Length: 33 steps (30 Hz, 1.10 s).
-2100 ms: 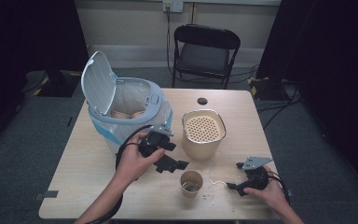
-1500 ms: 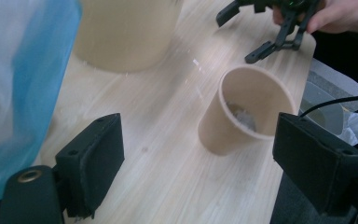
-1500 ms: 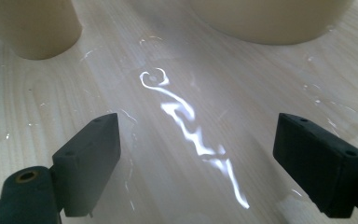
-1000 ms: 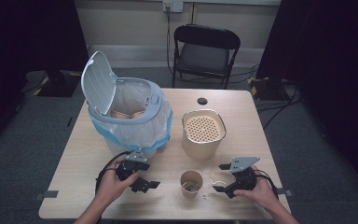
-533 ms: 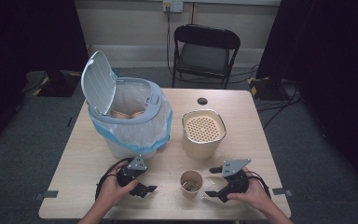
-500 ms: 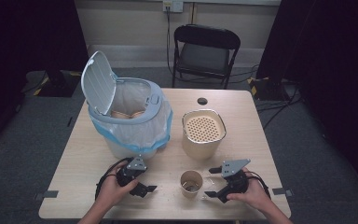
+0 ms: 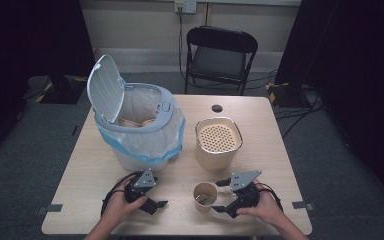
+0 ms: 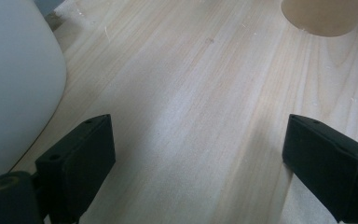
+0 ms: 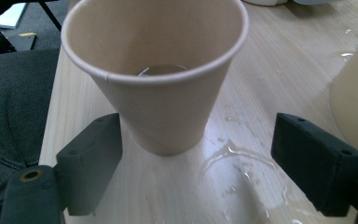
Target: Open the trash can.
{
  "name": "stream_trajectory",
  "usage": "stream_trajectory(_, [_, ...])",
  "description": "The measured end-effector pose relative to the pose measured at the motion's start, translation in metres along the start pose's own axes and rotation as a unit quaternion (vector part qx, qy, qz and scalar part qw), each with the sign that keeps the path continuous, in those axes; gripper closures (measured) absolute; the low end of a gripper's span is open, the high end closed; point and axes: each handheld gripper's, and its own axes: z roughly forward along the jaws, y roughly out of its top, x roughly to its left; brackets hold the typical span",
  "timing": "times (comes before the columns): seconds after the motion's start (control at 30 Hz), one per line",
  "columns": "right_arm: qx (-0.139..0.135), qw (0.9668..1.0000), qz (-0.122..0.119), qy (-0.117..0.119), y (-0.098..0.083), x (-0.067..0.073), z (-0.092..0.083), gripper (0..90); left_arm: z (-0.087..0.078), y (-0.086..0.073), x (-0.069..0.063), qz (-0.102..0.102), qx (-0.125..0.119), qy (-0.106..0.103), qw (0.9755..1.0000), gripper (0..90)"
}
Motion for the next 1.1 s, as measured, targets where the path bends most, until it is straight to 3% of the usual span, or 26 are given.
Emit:
stream_trajectory(0.57, [-0.015, 0.9996, -0.001, 0.024, 0.006, 0.005, 0.016, 17.0, 0.001, 0.000, -0.001, -0.004, -0.003, -0.003, 1.0000, 8.2])
stream_trajectory(0.87, [-0.051, 0.9979, 0.009, 0.039, 0.012, 0.006, 0.021, 18.6, 0.001, 0.000, -0.001, -0.005, -0.003, -0.003, 1.0000, 8.2])
stream_trajectory(1.1, [-0.064, 0.9969, 0.015, 0.043, 0.008, 0.006, 0.024, 18.7, 0.001, 0.000, -0.001, -0.005, -0.004, -0.004, 1.0000, 8.2])
